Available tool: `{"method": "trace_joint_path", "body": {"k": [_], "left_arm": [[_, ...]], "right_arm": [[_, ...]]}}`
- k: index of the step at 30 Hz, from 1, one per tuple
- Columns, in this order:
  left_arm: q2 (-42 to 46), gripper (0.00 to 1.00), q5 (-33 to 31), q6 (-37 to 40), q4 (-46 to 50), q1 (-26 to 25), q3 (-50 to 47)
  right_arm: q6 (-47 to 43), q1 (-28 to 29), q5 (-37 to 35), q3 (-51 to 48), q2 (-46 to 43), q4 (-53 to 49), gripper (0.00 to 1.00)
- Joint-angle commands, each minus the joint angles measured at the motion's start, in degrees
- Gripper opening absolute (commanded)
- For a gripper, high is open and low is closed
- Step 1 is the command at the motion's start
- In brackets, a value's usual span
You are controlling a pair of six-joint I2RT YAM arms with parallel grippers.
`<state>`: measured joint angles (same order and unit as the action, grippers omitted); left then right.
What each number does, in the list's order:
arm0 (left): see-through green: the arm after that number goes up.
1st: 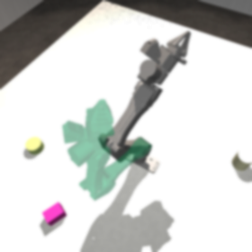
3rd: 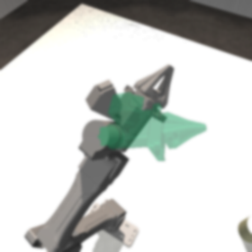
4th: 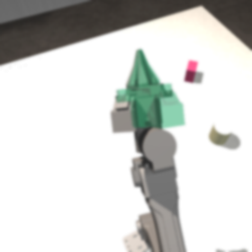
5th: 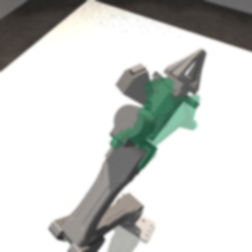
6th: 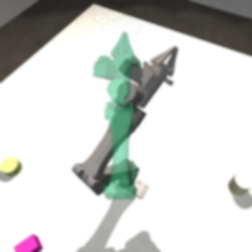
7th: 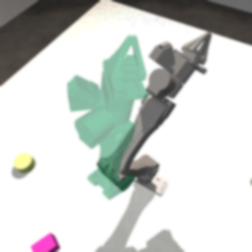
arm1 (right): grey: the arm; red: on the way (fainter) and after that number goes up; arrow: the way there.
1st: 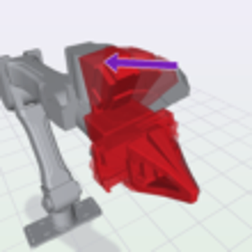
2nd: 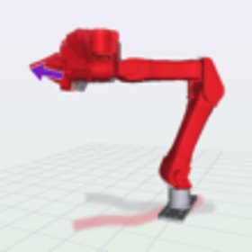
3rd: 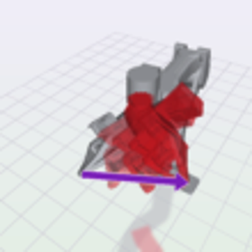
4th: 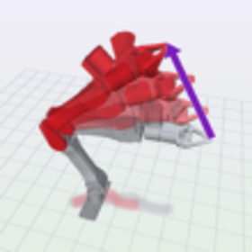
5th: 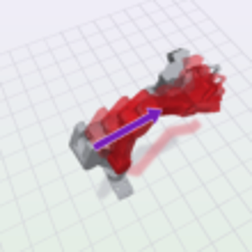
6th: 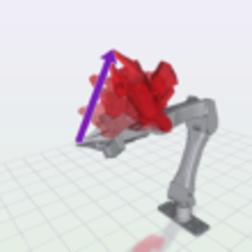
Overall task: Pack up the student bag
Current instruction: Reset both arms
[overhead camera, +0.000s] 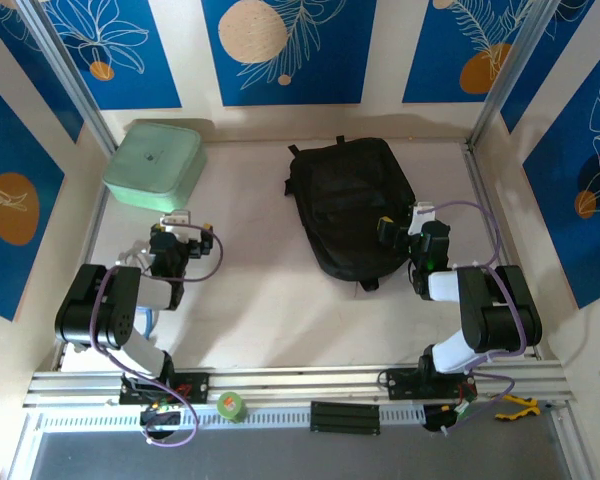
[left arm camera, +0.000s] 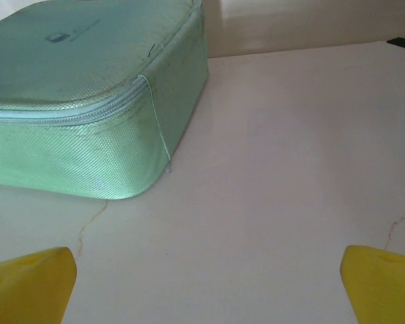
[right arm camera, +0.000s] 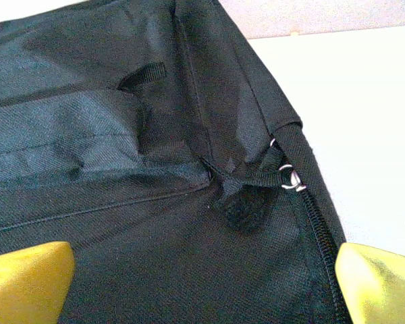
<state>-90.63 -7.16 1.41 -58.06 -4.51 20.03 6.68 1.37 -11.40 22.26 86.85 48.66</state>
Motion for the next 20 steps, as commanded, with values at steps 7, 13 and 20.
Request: {"method": "trace_joint_path", "body": {"k": [7,13,20], "left_arm": [[0.90,1.00,2.74,1.11,4.35,0.48,1.49],[0.83,1.00,5.87,1.60,5.37,0.64,2.09],[0.83,1.00,6.12,1.33,5.58,1.09,2.12]], "right_arm": [[0.62,-0.32,-0.79,0.76,0.43,-0.85,0.99],[0.57,-0.23,-0.82,0.79,0.43,-0.94,0.99],[0.62,-0.22,-0.81,0.64,0.38,-0.68,0.99]]}}
